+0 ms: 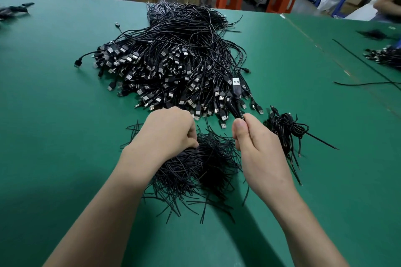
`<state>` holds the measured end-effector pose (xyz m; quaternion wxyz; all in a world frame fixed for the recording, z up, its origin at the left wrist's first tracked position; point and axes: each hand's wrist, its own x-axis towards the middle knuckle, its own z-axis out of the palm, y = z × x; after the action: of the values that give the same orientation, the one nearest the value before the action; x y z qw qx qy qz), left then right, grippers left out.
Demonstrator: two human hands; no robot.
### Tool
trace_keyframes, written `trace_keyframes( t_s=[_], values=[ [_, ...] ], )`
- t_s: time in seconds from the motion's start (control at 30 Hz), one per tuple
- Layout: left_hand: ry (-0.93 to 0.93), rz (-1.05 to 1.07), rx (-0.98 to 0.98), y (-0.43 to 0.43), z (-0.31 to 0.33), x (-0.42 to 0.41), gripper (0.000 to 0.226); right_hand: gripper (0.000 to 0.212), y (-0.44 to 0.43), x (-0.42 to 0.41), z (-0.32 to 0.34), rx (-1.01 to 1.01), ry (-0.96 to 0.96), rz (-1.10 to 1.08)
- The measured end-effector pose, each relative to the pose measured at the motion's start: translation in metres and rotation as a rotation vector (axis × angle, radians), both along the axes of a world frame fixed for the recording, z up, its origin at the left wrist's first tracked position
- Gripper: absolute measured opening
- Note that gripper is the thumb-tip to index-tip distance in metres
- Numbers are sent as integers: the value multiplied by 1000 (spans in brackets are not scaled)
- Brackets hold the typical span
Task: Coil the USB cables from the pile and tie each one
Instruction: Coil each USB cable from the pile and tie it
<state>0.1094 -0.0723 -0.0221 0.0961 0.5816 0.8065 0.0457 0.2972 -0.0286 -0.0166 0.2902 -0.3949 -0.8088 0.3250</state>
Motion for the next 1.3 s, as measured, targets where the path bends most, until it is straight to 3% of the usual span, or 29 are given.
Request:
trace_keyframes(
  t_s=[0.3,0.47,0.63,0.87,1.17,1.3],
  values=[
    [129,-22,43,1,1,10,14,39,-2,-2,-3,-13,-25,-2],
    [50,-19,179,0,4,2,13,39,-2,-3,-5,-12,-18,9],
    [-441,11,432,-5,14,-7,10,39,-3,-5,-6,-5,0,18],
    [-942,10,521,-3,16,-1,9,38,-5,-12,-5,-10,75,59],
    [-1135,-82,449,4,10,12,4,33,0,-14,2,-274,383,70],
    [-1164,-74,445,4,10,19,8,32,-1,-14,2,-180,375,17]
  ],
)
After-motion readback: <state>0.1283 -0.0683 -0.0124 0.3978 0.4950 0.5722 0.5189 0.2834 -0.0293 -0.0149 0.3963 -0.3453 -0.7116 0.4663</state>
